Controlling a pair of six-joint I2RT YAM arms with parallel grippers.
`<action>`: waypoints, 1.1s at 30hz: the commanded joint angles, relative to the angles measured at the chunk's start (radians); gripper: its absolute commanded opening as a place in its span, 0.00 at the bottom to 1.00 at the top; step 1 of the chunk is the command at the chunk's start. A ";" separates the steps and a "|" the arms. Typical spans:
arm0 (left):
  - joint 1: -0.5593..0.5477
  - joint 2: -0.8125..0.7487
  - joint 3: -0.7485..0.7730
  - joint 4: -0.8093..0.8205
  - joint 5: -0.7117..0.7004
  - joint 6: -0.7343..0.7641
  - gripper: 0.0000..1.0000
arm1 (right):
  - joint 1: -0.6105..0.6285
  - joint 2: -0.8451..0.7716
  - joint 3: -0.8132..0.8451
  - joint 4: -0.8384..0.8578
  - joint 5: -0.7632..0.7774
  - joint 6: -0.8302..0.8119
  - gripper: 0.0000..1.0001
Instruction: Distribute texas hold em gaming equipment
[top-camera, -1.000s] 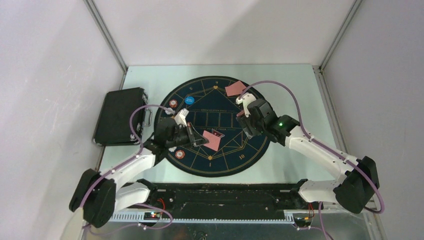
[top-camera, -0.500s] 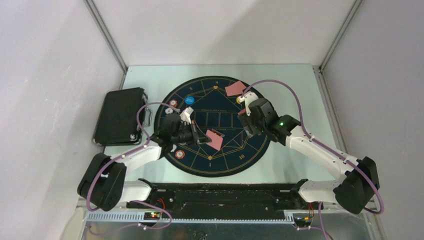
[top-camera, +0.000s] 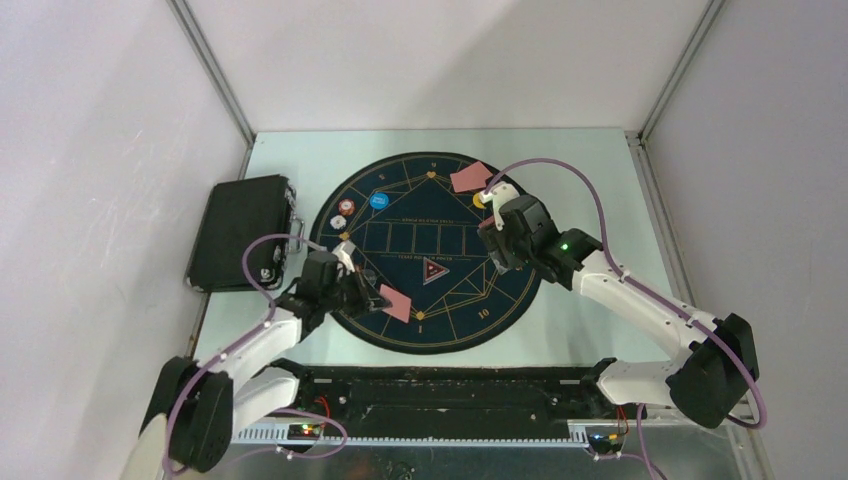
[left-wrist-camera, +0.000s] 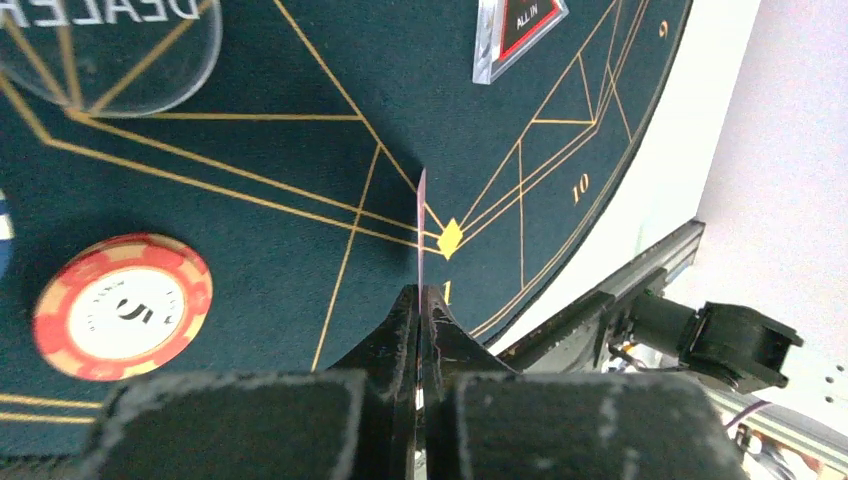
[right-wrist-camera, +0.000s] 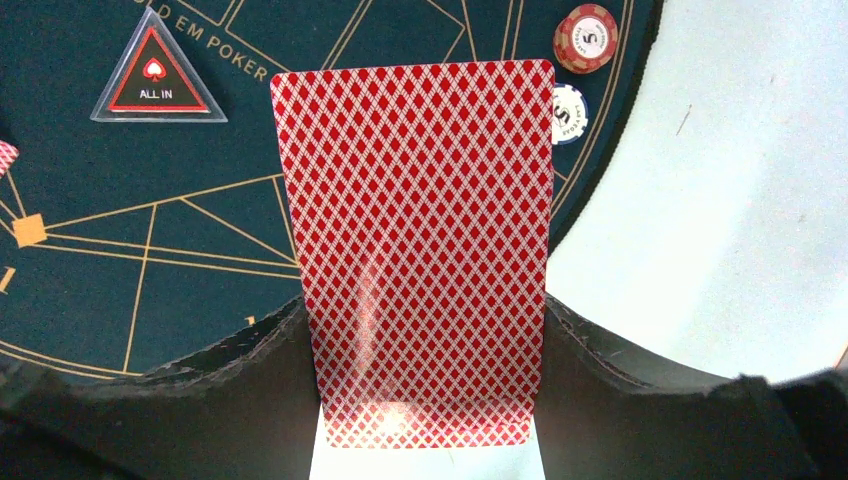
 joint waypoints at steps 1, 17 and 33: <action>0.019 -0.123 -0.014 0.014 -0.096 -0.030 0.00 | -0.008 -0.010 0.006 0.051 0.001 0.009 0.00; 0.464 -0.038 -0.070 0.283 -0.155 -0.190 0.00 | -0.018 -0.024 0.003 0.050 -0.005 0.009 0.00; 0.470 0.139 0.054 0.220 -0.292 -0.094 0.11 | -0.023 -0.012 0.002 0.033 0.003 0.006 0.00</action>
